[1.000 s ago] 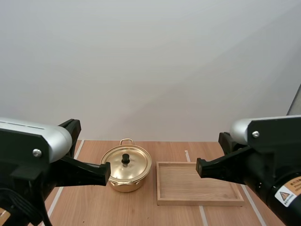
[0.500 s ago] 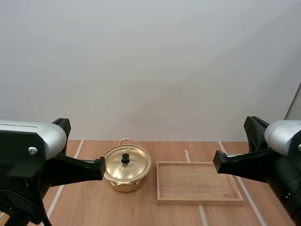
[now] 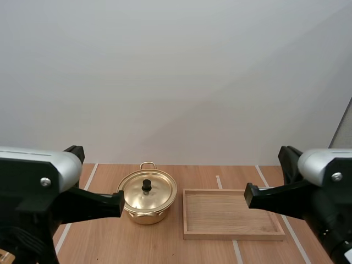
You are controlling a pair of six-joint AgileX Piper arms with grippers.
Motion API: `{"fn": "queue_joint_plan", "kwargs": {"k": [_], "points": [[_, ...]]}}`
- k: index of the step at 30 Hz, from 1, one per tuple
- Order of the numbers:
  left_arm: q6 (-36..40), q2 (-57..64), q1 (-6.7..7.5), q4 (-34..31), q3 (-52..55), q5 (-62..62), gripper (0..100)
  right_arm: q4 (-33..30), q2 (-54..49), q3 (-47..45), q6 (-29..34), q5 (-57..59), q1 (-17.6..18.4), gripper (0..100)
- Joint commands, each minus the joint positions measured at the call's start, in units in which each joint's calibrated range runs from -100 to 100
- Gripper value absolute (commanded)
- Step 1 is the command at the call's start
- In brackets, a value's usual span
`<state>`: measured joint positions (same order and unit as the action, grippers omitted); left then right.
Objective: Open the lid, put the grape in the pot, and close it
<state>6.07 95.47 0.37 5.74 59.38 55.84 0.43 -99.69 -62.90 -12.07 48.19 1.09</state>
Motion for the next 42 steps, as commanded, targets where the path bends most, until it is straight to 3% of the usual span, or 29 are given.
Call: {"fn": "queue_joint_plan", "kwargs": {"k": [1, 4, 11, 14, 17, 20, 31, 42], "points": [[-3.56, 1.74, -0.02, -0.52, 4.19, -2.33, 0, 0.06, -0.31, -4.37, -0.22, -1.16, -0.39, 0], [-4.66, 3.16, -0.02, -0.52, 10.23, -9.11, 0, 0.06, -0.31, -10.48, -0.22, -7.86, -0.48, 0], [-4.66, 4.53, -0.02, -0.52, 23.27, -22.70, 0, 0.06, -0.31, -27.52, -0.22, -37.38, -0.48, 0], [-4.66, 4.53, 0.17, -0.52, 28.25, -24.62, 0, 0.06, -0.31, -34.20, -0.22, -41.49, -0.48, 0], [-4.66, 4.53, 0.57, -0.52, 32.66, -24.62, 0, 0.06, -0.31, -37.10, -0.22, -41.47, -0.48, 0], [-4.66, 4.53, 0.90, -0.52, 35.55, -24.98, 0, 0.06, -0.31, -37.10, -0.22, -34.42, -0.48, 0], [-2.04, 4.53, 0.90, -0.52, 40.62, -26.74, 0, 0.06, -0.31, -37.10, -0.22, -19.89, -0.93, 0], [1.24, 4.53, 0.90, -0.52, 40.62, -25.80, 0, 1.45, -0.31, -37.10, -0.22, -16.80, -1.97, 0]]}}
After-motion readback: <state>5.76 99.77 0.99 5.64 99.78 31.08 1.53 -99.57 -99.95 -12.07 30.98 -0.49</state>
